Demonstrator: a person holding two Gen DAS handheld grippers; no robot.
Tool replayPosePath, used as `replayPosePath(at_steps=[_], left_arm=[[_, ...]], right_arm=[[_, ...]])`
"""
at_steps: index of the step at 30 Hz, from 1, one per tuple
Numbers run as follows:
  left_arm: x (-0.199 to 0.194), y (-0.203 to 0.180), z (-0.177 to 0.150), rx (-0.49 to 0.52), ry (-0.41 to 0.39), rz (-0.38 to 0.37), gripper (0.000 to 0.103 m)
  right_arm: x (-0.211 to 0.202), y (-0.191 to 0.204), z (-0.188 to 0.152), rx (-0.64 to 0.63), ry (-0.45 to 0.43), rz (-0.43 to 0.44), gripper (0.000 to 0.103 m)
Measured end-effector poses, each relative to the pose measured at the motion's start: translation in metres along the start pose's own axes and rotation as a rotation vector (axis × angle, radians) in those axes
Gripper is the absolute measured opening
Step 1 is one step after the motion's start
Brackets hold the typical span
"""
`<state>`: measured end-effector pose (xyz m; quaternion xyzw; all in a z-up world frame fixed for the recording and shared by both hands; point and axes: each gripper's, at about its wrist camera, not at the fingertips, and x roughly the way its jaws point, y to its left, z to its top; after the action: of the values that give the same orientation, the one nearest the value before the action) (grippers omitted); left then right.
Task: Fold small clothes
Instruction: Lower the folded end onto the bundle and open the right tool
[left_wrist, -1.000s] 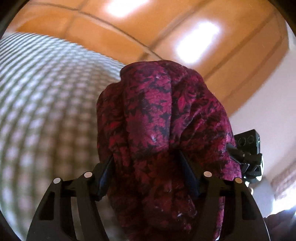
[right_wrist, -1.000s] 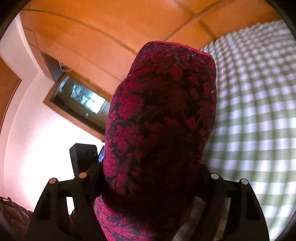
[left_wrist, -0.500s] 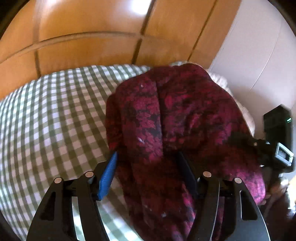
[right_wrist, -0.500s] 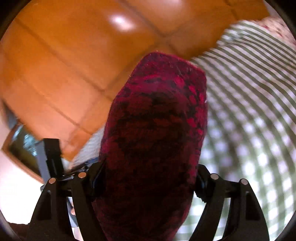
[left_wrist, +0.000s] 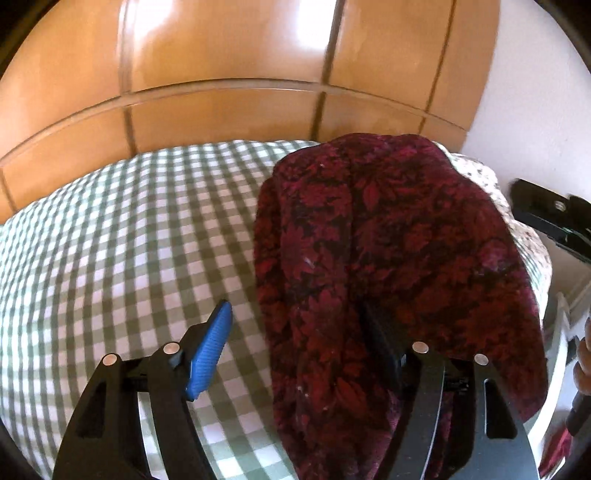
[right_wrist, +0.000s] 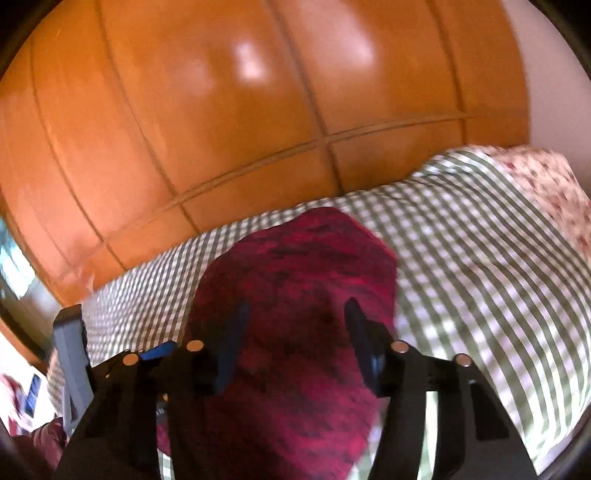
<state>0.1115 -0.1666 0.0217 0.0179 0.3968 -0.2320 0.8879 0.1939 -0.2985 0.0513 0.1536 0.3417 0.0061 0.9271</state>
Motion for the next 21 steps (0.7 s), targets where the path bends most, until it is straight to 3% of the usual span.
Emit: replayPosePath(at_steps=[3,6,10,11,18,21], left_arm=[[-0.009,0.007,-0.013,0.003,0.008,0.054,0.070],[0.005,0.015,-0.013,-0.033,0.021,0.030,0.071],[0.006,0.016,-0.007,-0.088,0.033,0.024,0.075],[0.005,0.013,-0.007,-0.081,0.025,0.042,0.081],[-0.010,0.012,-0.009,-0.087,-0.016,0.122,0.094],[-0.008,0.008,-0.010,-0.059,-0.026,0.149,0.096]], right_arm=[[0.047,0.010,-0.008,-0.045,0.095,-0.101,0.048],[0.077,0.005,-0.023,-0.061,0.104,-0.185,0.049],[0.068,0.002,-0.026,-0.047,0.084,-0.170,0.050],[0.062,0.005,-0.028,-0.059,0.072,-0.177,0.051],[0.015,0.027,-0.045,-0.049,0.020,-0.148,0.070],[0.008,0.035,-0.063,-0.055,0.019,-0.200,0.071]])
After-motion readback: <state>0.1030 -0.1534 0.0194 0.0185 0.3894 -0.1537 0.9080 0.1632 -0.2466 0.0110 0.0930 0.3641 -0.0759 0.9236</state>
